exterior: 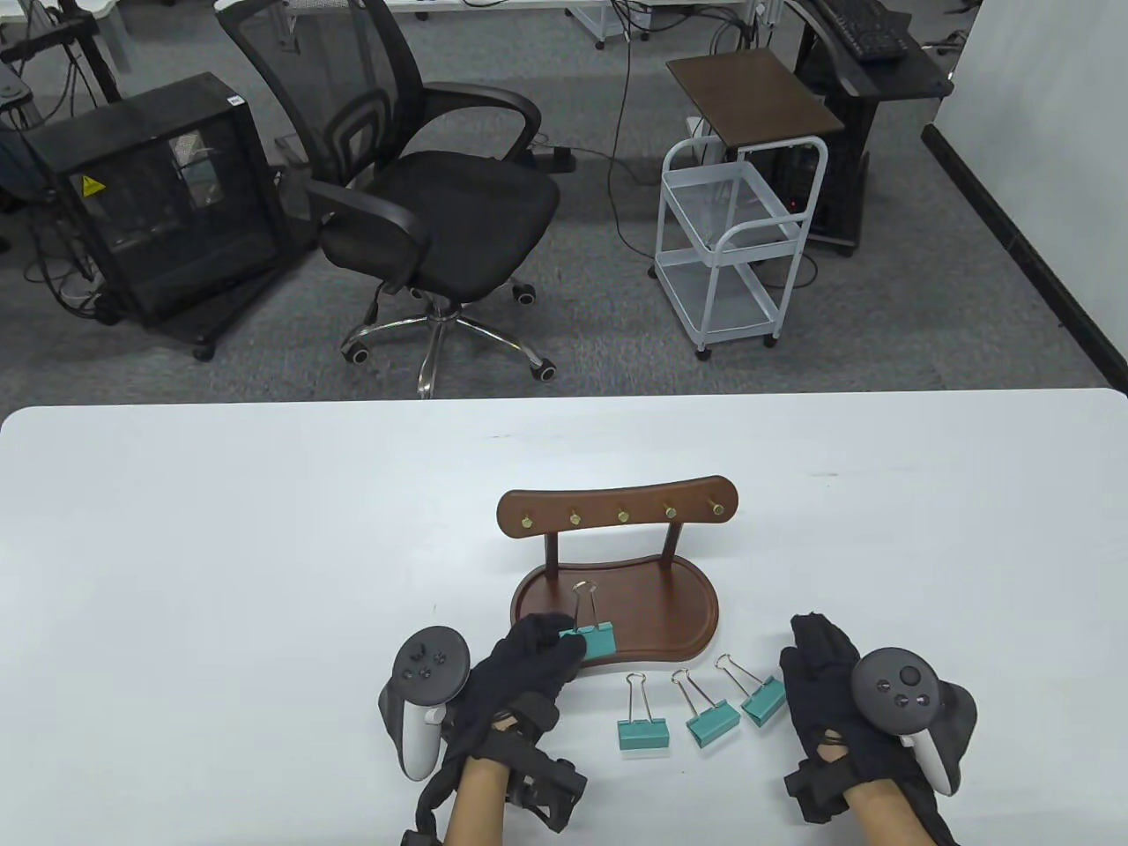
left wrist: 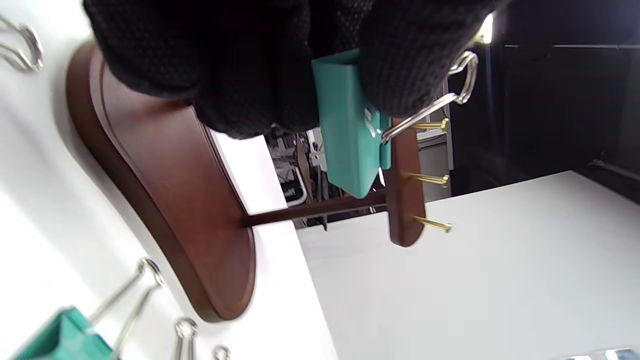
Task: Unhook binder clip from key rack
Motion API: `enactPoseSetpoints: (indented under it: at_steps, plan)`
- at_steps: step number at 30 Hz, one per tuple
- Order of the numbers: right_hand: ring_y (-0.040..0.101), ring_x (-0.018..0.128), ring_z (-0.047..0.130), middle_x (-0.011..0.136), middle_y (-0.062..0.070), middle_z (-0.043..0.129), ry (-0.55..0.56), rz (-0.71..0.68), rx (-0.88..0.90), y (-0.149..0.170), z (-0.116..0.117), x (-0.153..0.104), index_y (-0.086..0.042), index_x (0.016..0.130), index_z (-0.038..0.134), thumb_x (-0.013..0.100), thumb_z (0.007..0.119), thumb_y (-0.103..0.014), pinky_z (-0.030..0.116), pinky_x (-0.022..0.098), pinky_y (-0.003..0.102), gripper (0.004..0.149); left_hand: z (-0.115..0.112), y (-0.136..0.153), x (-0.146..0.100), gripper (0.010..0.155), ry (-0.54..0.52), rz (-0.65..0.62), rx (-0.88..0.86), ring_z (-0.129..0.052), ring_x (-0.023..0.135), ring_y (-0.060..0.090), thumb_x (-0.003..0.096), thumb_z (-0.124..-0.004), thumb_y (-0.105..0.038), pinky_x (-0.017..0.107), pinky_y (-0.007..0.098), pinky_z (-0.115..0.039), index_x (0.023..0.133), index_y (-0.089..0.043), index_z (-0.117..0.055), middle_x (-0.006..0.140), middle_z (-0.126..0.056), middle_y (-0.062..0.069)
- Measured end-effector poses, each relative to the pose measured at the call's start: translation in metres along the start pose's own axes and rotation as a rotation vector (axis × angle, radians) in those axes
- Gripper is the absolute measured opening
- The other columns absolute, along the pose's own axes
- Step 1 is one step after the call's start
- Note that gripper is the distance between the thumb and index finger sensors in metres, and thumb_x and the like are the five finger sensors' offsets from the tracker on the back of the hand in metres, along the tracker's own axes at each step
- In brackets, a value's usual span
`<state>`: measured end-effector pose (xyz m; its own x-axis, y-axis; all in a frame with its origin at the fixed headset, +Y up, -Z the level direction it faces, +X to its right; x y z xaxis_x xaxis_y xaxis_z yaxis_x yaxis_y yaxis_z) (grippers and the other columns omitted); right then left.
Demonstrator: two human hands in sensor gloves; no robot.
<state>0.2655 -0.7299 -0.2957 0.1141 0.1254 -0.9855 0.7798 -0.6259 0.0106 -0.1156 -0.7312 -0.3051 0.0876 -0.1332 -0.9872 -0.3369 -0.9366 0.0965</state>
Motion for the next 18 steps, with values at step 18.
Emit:
enactPoseSetpoints:
  at_steps: [18]
  plan:
    - [0.043,0.087,0.062,0.097,0.017,0.064,-0.006,0.001,-0.002,-0.001,0.002,-0.001,-0.014,0.09,0.064,0.04,0.063,-0.049,0.062,0.061,0.052,0.061,-0.016,-0.008,-0.006,0.047,0.021,0.272,0.632,-0.101,0.043,0.025,0.0557,-0.077,-0.053,0.032,0.046,-0.084,0.085,-0.017,-0.086,0.065,-0.099,0.01]
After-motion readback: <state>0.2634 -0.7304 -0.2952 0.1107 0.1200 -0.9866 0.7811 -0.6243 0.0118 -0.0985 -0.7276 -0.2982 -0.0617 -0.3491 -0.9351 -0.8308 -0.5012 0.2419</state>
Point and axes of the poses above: the tracker on the back of each hand, its own y axis roughly to the little-finger side, its own x axis roughly from the wrist to the fingertips, z = x × y, the point moved 2 cm from there along x, roughly from the wrist to the fingertips
